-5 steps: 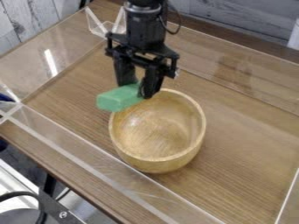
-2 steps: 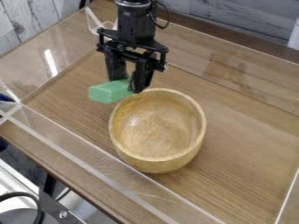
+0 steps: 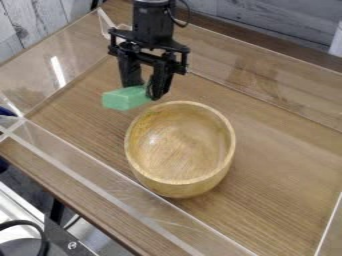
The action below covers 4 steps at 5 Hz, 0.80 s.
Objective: Remove the green block from inside the brown bowl and put it on the table
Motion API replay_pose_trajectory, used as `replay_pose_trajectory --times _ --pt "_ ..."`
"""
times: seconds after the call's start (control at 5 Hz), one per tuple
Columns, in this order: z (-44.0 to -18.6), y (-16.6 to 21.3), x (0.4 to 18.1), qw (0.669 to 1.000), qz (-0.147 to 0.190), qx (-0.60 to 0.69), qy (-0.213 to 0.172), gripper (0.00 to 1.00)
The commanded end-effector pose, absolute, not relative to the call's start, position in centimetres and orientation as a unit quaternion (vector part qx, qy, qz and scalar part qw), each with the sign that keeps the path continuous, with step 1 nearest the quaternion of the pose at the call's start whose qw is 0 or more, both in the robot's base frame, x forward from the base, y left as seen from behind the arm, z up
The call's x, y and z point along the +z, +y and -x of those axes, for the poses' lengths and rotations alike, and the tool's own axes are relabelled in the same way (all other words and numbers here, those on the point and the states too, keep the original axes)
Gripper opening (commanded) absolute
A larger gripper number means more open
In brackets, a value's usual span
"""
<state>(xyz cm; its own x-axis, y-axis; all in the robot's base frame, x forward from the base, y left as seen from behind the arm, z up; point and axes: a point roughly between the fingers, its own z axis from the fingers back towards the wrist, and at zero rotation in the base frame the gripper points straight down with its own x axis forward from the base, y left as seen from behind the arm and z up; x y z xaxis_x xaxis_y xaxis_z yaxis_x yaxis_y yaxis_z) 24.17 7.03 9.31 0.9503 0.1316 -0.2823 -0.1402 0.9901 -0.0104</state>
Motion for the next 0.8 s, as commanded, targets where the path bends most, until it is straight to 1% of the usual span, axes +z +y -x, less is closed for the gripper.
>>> replay_pose_trajectory --times 0.0,0.2,0.4,0.6 --pt "-25.0 7.7 11.8 0.995 0.012 0.056 0.088 0.00" --pt "-25.1 9.2 11.2 0.996 0.015 0.062 0.069 0.00" --pt "-25.4 11.6 10.3 0.996 0.014 0.072 0.053 0.00" --pt "-25.9 12.6 9.2 0.995 0.004 0.087 0.054 0.00"
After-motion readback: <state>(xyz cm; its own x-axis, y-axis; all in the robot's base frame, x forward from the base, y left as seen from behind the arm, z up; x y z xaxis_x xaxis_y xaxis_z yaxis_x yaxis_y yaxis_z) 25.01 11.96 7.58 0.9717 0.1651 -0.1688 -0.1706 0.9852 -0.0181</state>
